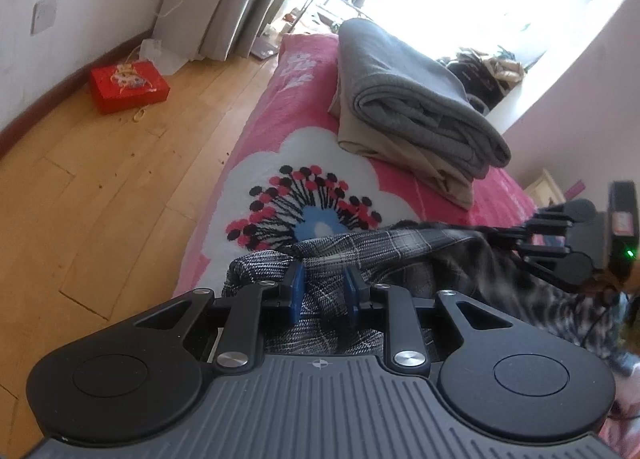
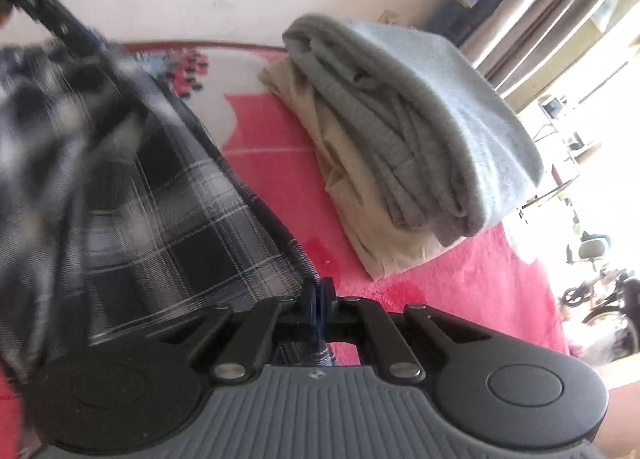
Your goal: Fold clothes
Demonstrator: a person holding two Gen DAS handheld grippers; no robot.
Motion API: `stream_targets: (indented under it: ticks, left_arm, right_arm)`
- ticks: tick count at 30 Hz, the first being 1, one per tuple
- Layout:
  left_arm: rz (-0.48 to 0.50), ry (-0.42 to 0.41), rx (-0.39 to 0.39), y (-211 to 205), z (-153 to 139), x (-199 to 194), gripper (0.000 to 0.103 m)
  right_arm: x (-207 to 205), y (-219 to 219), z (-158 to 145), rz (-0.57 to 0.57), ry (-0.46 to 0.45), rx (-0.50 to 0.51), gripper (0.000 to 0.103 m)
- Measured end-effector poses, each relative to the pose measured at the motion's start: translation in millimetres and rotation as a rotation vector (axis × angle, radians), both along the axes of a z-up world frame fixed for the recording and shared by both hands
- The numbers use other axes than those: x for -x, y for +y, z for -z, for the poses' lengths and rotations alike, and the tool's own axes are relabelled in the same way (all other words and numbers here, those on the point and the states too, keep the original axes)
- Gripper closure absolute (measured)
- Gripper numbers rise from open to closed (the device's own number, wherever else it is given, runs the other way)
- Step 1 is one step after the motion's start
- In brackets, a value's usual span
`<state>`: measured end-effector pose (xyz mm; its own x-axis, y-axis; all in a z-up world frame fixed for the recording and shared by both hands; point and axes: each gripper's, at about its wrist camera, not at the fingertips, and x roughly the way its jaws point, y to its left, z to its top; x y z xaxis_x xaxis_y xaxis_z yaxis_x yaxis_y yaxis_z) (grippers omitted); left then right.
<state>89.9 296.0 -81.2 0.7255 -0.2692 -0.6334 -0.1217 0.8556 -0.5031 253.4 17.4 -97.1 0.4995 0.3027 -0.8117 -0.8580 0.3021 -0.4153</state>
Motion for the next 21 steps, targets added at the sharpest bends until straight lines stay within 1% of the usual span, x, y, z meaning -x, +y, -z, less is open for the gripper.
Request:
stream_targets:
  ticks: [3, 5, 7, 8, 10, 11, 14, 16, 17, 19, 21]
  left_arm:
    - [0.018, -0.004, -0.047, -5, -2, 0, 0.079]
    - [0.029, -0.007, -0.077, -9, -3, -1, 0.079]
    - [0.040, -0.010, -0.103, -12, -4, 0, 0.079]
    - [0.045, -0.012, -0.113, -13, -4, 0, 0.079]
    - [0.053, -0.015, -0.127, -14, -4, 0, 0.079]
    - [0.055, -0.015, -0.132, -15, -4, 0, 0.079]
    - [0.058, -0.015, -0.135, -15, -4, -1, 0.079]
    - [0.059, -0.014, -0.134, -14, -4, -1, 0.079]
    - [0.058, -0.014, -0.134, -14, -4, -1, 0.079]
    - [0.058, -0.014, -0.137, -14, -4, -1, 0.079]
    - [0.057, -0.014, -0.140, -15, -4, -2, 0.079]
  right_arm:
    - [-5, -1, 16, 0.019, 0.025, 0.010, 0.101]
    - [-10, -2, 20, 0.051, 0.041, -0.017, 0.101]
    - [-23, -11, 12, 0.128, 0.106, -0.106, 0.100]
    - [-32, -21, 5, 0.185, 0.150, -0.169, 0.097]
    - [-51, -45, -10, 0.304, 0.235, -0.305, 0.079]
    - [-58, -61, -19, 0.358, 0.262, -0.374, 0.078]
    - [-69, -107, -45, 0.489, 0.239, -0.502, 0.078]
    - [-68, -132, -58, 0.528, 0.208, -0.511, 0.078]
    - [-65, -141, -60, 0.525, 0.198, -0.491, 0.078]
    - [-58, -157, -62, 0.509, 0.183, -0.439, 0.078]
    - [-47, -163, -54, 0.463, 0.190, -0.347, 0.078]
